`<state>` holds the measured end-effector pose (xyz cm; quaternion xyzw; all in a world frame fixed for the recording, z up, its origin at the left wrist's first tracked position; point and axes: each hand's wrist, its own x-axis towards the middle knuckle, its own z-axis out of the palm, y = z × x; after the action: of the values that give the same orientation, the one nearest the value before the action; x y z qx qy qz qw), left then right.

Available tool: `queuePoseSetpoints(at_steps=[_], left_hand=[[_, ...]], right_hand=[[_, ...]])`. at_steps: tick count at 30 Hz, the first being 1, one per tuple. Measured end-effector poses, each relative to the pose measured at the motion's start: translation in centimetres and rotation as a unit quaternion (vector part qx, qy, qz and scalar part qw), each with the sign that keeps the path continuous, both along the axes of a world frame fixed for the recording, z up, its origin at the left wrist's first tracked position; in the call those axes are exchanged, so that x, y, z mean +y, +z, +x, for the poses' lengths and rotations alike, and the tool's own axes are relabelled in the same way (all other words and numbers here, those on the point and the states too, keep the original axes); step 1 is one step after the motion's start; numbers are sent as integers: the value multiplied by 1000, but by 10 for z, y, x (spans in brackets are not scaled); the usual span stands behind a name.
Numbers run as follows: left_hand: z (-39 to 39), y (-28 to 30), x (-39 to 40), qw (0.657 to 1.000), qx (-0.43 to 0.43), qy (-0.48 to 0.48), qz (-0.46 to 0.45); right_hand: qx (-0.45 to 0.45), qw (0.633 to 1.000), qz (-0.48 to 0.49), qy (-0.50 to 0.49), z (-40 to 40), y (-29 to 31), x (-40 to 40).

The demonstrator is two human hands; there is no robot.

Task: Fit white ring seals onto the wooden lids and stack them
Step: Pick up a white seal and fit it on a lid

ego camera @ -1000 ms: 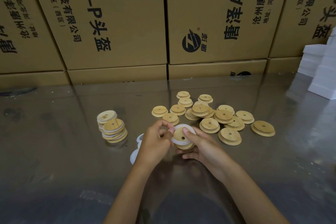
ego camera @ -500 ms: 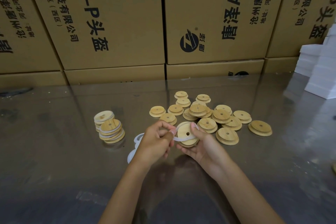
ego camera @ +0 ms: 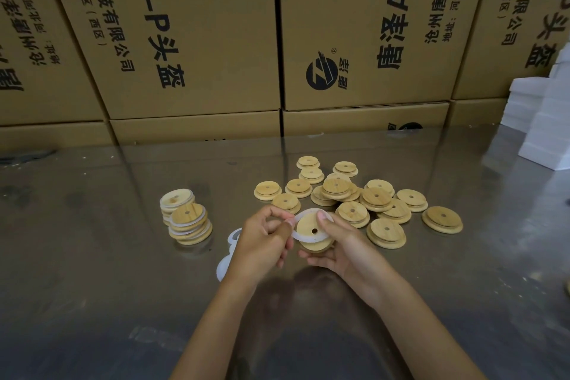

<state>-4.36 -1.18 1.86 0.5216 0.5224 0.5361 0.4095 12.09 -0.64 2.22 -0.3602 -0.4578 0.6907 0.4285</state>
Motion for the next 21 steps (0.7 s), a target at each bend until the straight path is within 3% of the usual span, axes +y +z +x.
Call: queuePoseSetpoints(at_steps=[13,21], left_hand=[[3,6,-4,1000,-2,-23,4],[9,3,-6,998,44,-29,32]], right_hand=[[97,994,-44,-23,-5,-1,-1],[115,992,-39,-37,-6,-4,-1]])
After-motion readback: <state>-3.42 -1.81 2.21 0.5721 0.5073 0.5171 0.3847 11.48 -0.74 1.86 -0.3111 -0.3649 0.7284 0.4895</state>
